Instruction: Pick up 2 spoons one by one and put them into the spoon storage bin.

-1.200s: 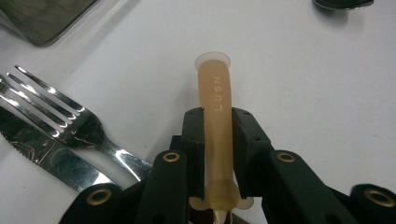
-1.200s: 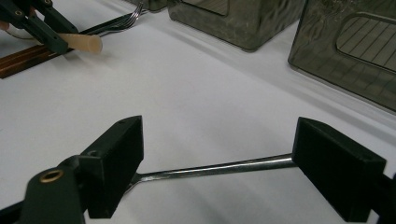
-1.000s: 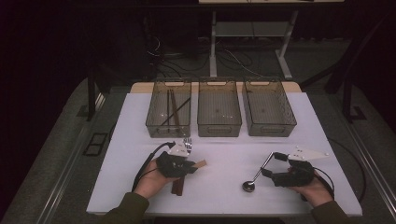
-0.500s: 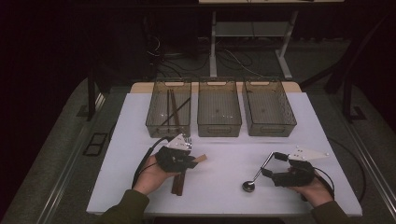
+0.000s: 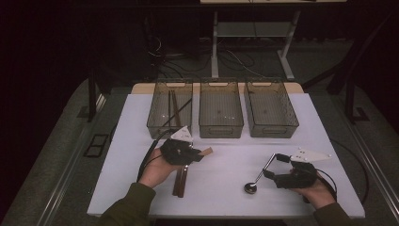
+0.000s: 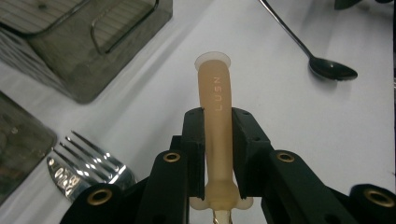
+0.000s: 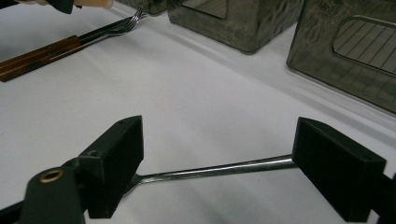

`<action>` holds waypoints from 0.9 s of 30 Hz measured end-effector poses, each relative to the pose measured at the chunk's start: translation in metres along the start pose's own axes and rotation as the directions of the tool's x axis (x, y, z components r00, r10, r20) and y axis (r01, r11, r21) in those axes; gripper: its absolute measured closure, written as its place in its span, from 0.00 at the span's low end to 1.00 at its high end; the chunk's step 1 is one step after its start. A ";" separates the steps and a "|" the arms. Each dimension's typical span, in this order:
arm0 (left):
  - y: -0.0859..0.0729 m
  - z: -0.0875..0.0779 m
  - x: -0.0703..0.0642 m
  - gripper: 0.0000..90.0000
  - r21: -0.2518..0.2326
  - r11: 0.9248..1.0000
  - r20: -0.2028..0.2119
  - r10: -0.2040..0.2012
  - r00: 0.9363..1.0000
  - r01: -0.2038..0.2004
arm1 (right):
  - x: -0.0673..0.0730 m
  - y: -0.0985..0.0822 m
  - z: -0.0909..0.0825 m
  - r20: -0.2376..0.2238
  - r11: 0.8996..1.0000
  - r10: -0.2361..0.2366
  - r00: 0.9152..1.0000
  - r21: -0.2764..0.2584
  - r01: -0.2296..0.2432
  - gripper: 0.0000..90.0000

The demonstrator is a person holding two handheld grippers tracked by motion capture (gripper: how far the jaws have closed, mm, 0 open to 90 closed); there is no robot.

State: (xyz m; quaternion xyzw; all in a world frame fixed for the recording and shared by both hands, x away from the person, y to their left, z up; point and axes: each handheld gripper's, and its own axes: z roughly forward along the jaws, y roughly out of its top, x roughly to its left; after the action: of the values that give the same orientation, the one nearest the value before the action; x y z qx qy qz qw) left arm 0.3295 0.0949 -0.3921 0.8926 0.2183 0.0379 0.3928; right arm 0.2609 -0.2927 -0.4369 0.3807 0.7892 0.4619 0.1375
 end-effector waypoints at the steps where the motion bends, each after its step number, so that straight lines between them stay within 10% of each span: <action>1: 0.002 0.001 0.001 0.85 -0.002 1.000 0.001 0.004 1.000 -0.004 | 0.000 0.000 0.000 0.000 1.000 0.000 1.000 0.000 0.000 0.18; 27: 0.055 0.004 0.034 0.85 -0.073 0.997 -0.039 -0.010 0.999 0.007 | -0.001 0.000 0.000 0.001 1.000 0.006 1.000 -0.008 -0.006 0.18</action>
State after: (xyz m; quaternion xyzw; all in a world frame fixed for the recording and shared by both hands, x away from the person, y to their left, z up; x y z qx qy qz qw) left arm 0.3808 0.0739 -0.3588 0.8758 0.2281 0.0617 0.4209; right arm 0.2613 -0.2933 -0.4370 0.3826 0.7863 0.4652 0.1378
